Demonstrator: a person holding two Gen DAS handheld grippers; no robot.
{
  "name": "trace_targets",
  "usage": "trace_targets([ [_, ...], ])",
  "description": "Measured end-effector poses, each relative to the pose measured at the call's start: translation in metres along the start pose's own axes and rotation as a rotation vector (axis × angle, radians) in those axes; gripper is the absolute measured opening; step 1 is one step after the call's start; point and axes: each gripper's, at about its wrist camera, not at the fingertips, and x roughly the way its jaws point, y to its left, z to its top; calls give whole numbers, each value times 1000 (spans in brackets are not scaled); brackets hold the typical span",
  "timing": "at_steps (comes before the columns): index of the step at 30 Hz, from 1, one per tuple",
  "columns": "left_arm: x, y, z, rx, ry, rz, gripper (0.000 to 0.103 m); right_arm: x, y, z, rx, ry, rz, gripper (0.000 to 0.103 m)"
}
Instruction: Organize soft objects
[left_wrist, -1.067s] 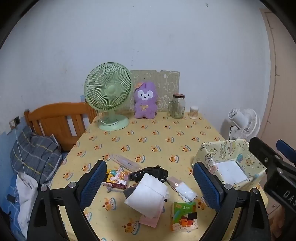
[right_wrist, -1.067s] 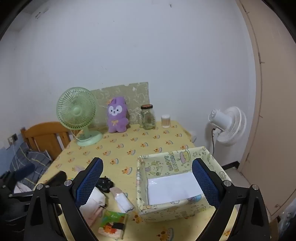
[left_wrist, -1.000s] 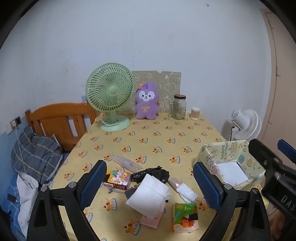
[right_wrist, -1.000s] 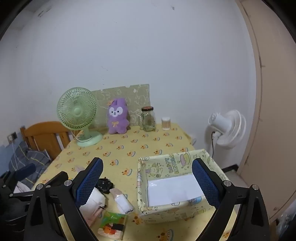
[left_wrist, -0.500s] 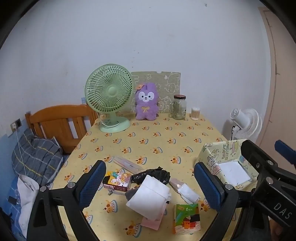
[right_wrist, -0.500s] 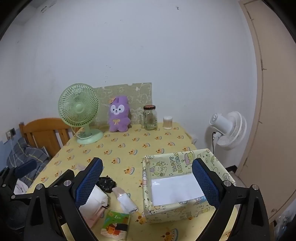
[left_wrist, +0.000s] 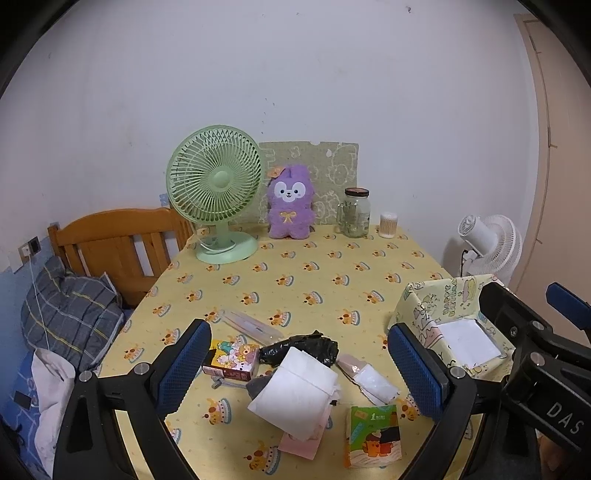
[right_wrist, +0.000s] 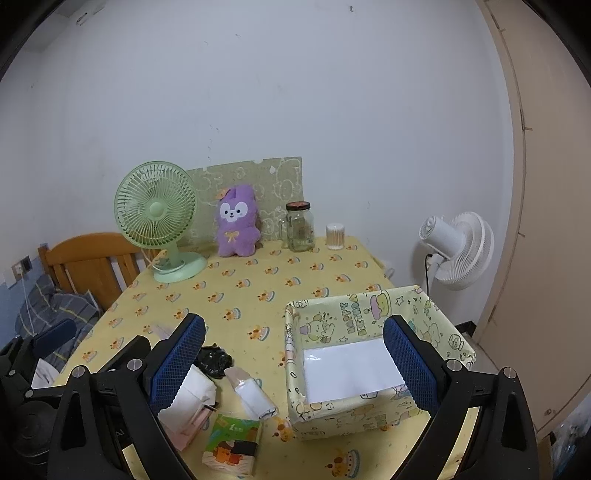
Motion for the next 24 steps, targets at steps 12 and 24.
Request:
trace_targets([
  [12,3,-1,2,3,8,-2,98,1,1,1,5,4,-2,99],
  [24,1,-3,1,1,-3,-1,97,-1,2,2,6,-3,0,99],
])
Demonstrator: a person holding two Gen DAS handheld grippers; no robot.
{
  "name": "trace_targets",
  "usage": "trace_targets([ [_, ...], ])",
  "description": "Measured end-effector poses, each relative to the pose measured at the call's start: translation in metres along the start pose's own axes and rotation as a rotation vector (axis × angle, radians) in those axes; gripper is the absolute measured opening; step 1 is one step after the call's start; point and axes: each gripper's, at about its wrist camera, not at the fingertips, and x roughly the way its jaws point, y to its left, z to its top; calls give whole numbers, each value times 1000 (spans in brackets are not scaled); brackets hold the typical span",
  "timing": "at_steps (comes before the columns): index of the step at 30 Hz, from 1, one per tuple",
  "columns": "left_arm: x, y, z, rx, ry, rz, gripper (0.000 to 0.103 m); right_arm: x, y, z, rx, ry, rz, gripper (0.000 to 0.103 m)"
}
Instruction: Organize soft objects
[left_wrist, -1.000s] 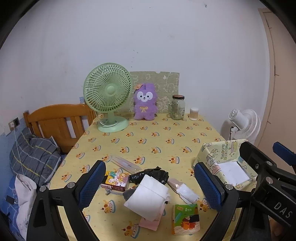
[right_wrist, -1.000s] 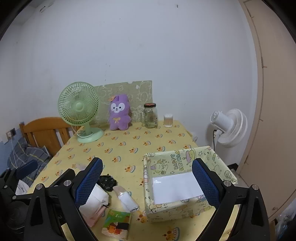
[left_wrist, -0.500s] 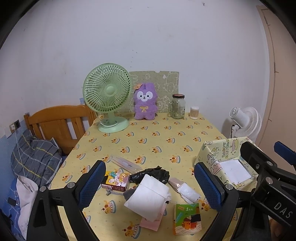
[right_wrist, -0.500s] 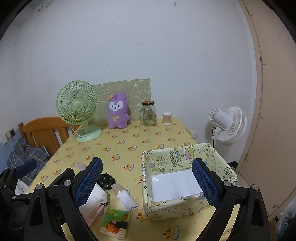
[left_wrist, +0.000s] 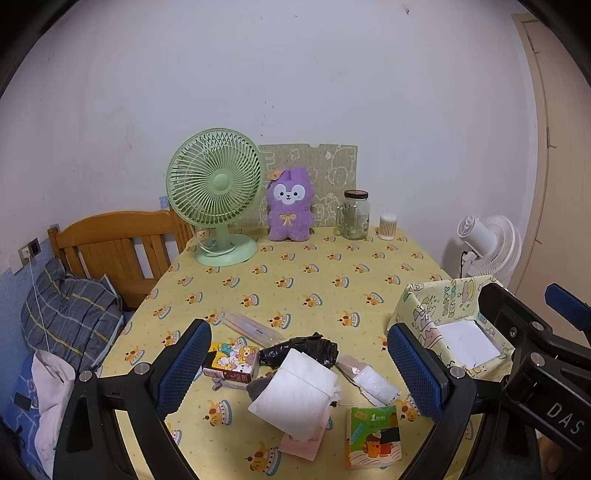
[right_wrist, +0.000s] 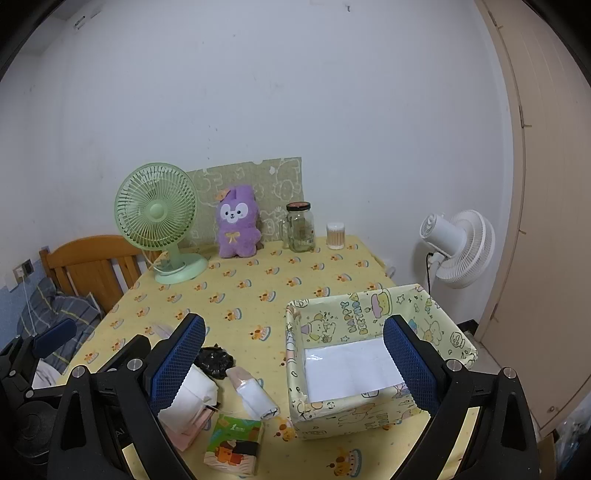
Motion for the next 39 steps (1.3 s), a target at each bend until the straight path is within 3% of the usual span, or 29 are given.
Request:
trace_targets([
  [39,-10,10,-14,-13,-19,-13,96,-9,12,-6,2,-23,4,98],
])
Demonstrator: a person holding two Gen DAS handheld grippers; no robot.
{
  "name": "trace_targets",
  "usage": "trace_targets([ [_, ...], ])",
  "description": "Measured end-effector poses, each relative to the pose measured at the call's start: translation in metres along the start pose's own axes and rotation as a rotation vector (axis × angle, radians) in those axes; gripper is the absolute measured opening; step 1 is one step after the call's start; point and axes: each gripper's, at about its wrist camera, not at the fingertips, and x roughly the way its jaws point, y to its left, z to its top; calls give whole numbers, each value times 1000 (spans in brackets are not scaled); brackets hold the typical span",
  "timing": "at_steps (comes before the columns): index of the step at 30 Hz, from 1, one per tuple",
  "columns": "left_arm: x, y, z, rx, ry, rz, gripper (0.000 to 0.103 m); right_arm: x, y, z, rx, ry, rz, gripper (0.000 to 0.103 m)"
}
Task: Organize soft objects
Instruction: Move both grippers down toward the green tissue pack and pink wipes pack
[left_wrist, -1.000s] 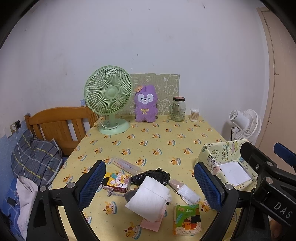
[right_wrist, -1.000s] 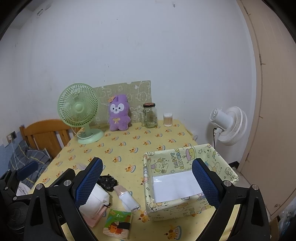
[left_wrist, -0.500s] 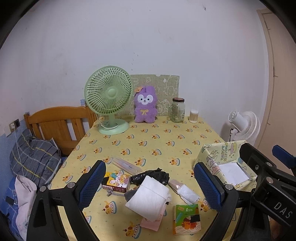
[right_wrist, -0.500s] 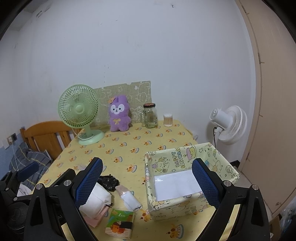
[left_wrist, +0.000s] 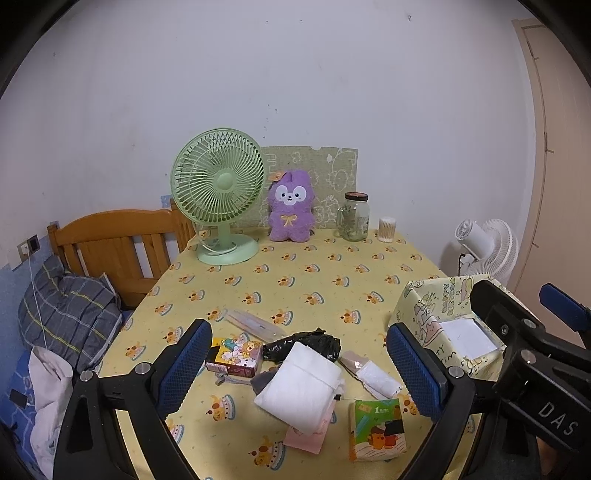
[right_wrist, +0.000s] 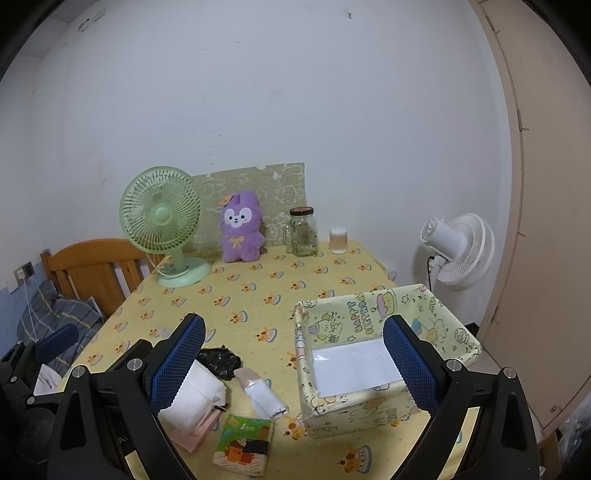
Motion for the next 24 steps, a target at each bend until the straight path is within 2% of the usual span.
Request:
trace_targets([
  [4,2,3,-6,-3,13,1,96,2,4,-6,2,5,7,98],
  [9,5,7,-13,-6,24,3,90,7,8,-15,18,25,13,98],
  [24,28,12,-54,-3,104,17,90,21,22,-60,29,59,-2,96],
])
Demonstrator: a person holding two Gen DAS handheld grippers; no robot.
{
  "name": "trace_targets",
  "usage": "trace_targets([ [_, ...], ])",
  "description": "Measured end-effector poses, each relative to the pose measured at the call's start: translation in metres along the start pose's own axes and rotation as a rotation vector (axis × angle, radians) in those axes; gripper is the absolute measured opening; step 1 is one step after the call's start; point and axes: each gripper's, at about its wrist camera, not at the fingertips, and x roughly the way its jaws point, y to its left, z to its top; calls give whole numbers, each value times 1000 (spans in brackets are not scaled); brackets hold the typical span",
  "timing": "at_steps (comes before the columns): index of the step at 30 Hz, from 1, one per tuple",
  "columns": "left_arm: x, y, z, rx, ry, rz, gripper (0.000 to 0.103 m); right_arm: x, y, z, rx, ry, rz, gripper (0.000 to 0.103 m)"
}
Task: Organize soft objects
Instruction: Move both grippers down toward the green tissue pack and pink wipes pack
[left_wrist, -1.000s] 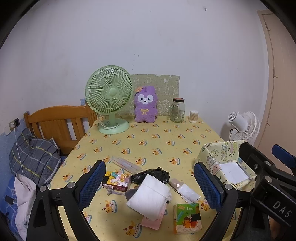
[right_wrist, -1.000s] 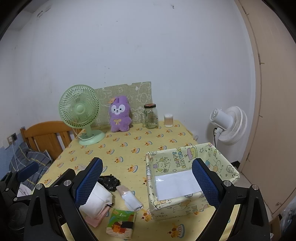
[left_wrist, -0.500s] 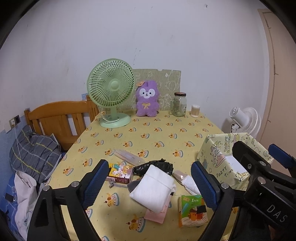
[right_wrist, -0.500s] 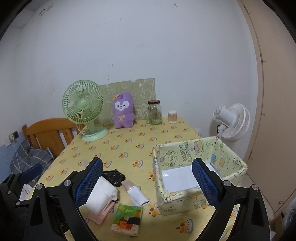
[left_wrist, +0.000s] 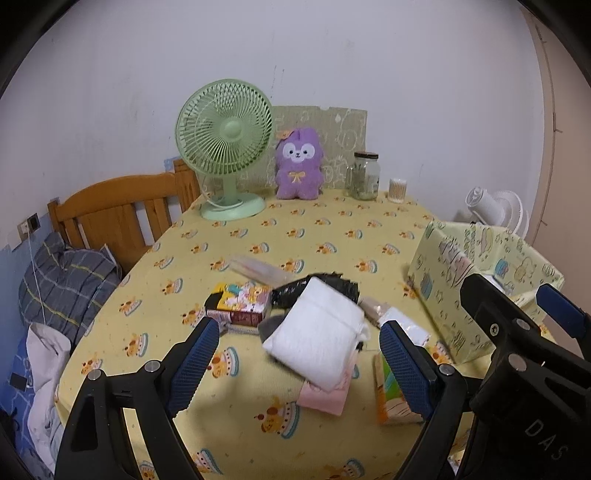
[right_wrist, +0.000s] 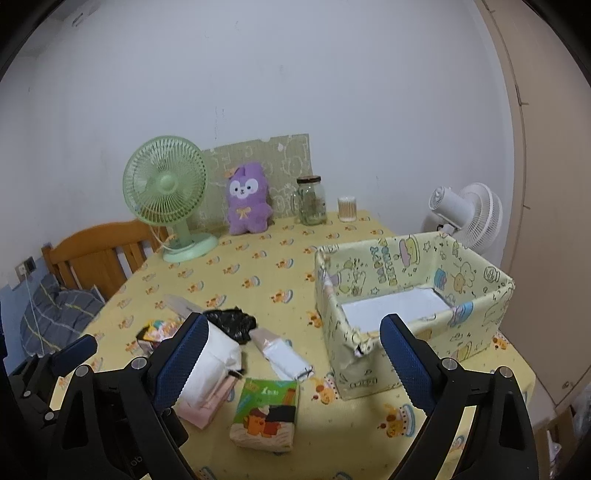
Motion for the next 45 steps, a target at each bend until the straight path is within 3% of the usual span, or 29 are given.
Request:
trace_targets([
  [10,20,5,-26,-15,54,-7,90,12,8,-27,-14,12,-4,93],
  [28,57,-7,-50,33,138,-19,87,58,16,-56,-57,189,12,90],
  [37,71,-12,-51,56,158,-38,72,80,17,-62,-41,283,31,73],
  [40,72,-13,-50,67,153,-57,60,85,17,-60,-42,301,27,58],
  [41,72,-14,-50,64,156,-76,49,86,17,-59,-44,302,24,57],
  [42,72,-14,-49,57,160,-90,45,86,16,-59,-40,303,24,55],
  [45,73,-15,-47,58,165,-94,42,89,14,-56,-35,308,21,53],
])
